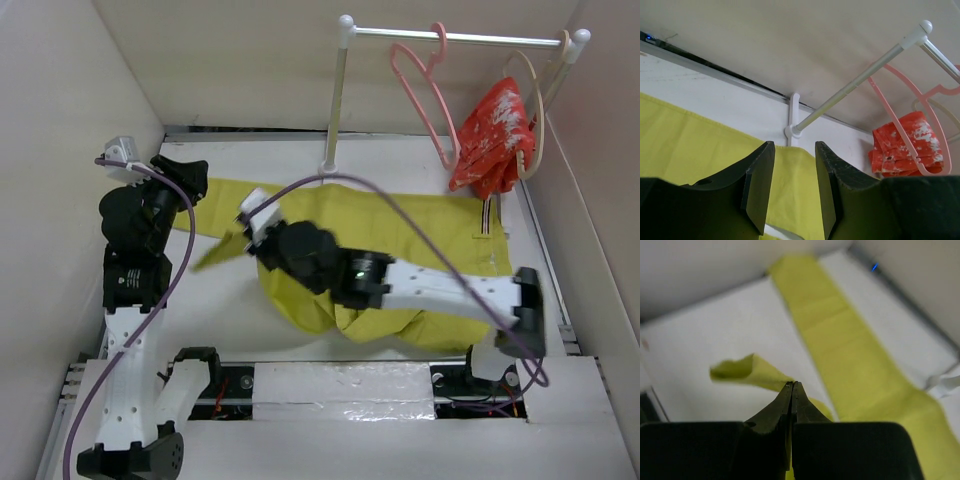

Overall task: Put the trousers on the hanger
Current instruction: Flatten out the trousers at the center of the board.

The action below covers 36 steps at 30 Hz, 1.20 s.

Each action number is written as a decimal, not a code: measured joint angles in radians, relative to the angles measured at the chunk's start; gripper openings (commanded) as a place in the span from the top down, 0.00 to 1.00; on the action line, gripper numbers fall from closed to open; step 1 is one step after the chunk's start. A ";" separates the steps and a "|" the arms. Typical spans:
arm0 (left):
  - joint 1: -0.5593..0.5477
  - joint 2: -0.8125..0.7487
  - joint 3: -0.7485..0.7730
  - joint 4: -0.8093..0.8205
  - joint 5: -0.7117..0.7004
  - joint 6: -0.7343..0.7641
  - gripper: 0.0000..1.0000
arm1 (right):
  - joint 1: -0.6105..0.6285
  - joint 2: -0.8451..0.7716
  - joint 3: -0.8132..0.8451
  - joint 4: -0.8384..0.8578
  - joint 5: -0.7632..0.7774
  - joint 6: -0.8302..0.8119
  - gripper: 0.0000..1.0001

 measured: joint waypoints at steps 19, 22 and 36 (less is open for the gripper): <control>0.000 -0.043 0.024 -0.039 -0.188 0.026 0.64 | -0.063 0.383 0.194 0.137 -0.151 0.141 1.00; 0.000 -0.072 0.023 -0.050 -0.233 0.035 0.64 | -0.058 0.556 0.274 0.025 -0.216 0.153 1.00; 0.002 -0.122 -0.063 -0.032 -0.301 0.042 0.63 | -0.161 0.519 0.600 -0.094 -0.384 0.183 1.00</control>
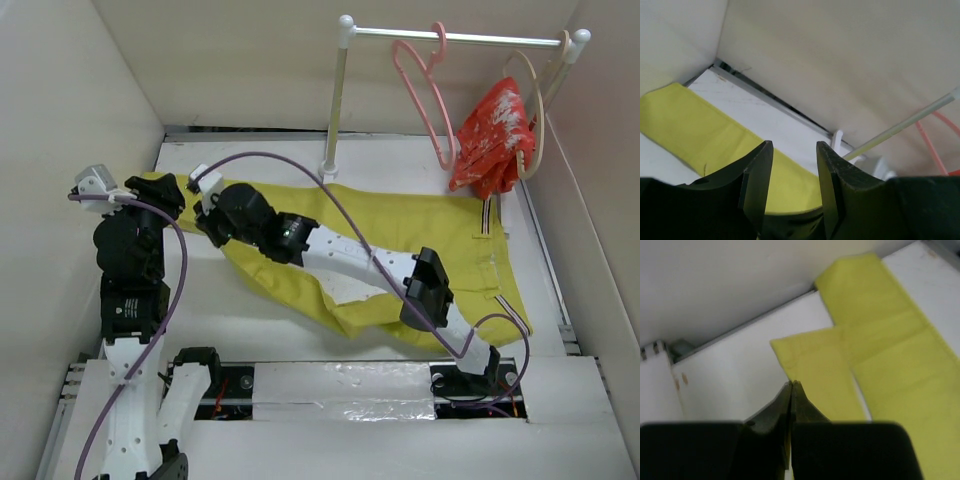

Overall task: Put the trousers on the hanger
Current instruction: Flatten out the trousers at the center of the board.

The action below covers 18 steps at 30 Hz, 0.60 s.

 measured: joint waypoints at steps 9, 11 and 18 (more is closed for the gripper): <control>-0.002 -0.024 -0.083 -0.055 -0.021 0.010 0.62 | -0.067 0.024 -0.022 0.026 -0.126 0.047 1.00; -0.002 -0.027 -0.101 -0.066 -0.034 0.010 0.62 | -0.053 0.050 -0.061 0.047 -0.159 0.061 1.00; -0.002 -0.058 -0.175 -0.092 -0.072 0.010 0.62 | 0.000 0.189 -0.139 0.047 -0.264 0.097 0.65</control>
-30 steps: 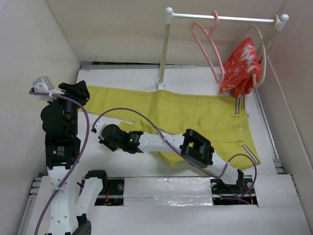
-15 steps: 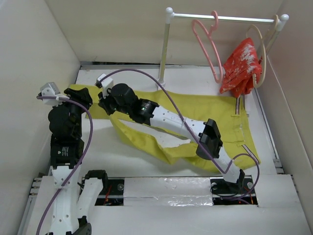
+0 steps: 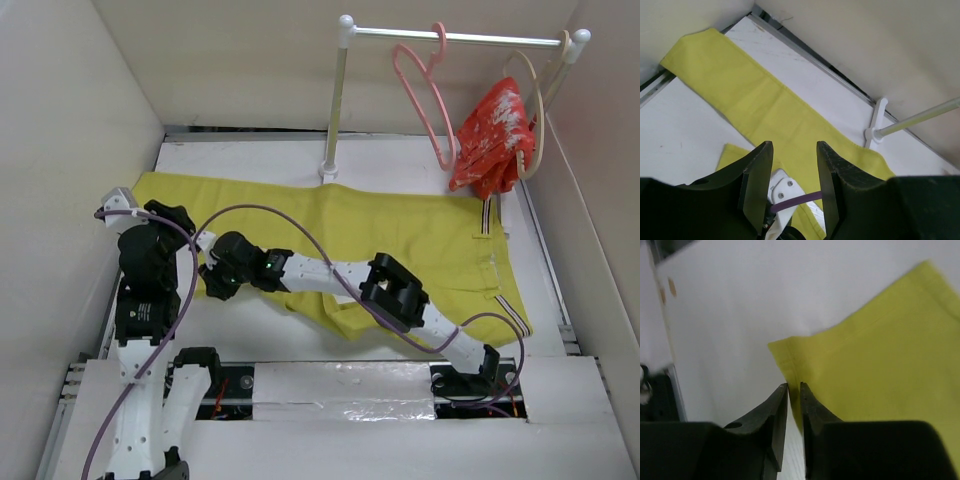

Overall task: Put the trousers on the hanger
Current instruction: Flatten out the trousers at the center of the board.

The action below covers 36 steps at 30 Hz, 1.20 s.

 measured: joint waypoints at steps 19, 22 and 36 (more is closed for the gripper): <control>0.000 0.063 -0.201 -0.251 0.006 -0.365 0.62 | -0.276 -0.916 -0.751 0.192 -0.031 -0.020 0.49; 0.006 0.042 -0.264 -0.251 -0.002 -0.447 0.61 | -0.275 -1.033 -0.887 0.200 -0.018 -0.031 0.49; 0.047 0.423 -0.361 -0.224 0.004 -0.610 0.52 | -0.430 -1.258 -1.144 0.251 0.012 -0.024 0.49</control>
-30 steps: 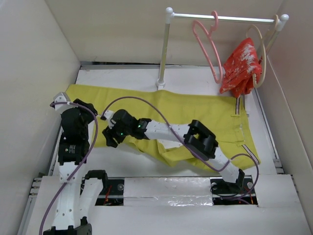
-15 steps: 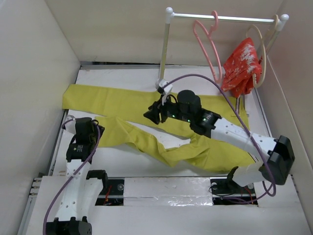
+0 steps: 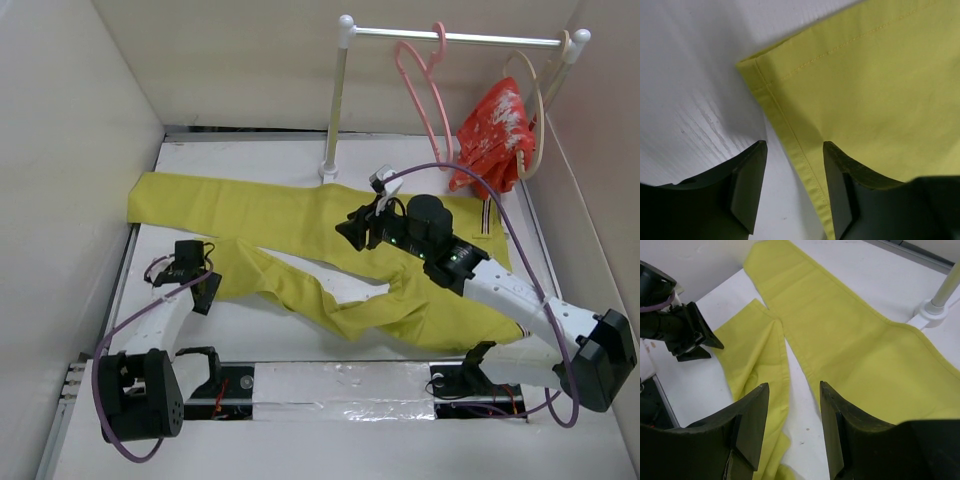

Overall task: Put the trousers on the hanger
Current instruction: Flatten out the trousers at the center of the board.

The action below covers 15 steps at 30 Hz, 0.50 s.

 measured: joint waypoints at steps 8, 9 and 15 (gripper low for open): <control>0.000 0.062 -0.002 0.079 -0.049 -0.028 0.55 | -0.005 0.017 -0.006 0.011 -0.023 0.013 0.50; 0.000 0.075 0.005 0.084 -0.057 -0.028 0.57 | -0.005 0.017 -0.006 0.011 -0.023 0.013 0.50; 0.000 0.125 0.024 0.108 -0.105 0.002 0.83 | -0.005 0.017 -0.006 0.013 -0.023 0.015 0.50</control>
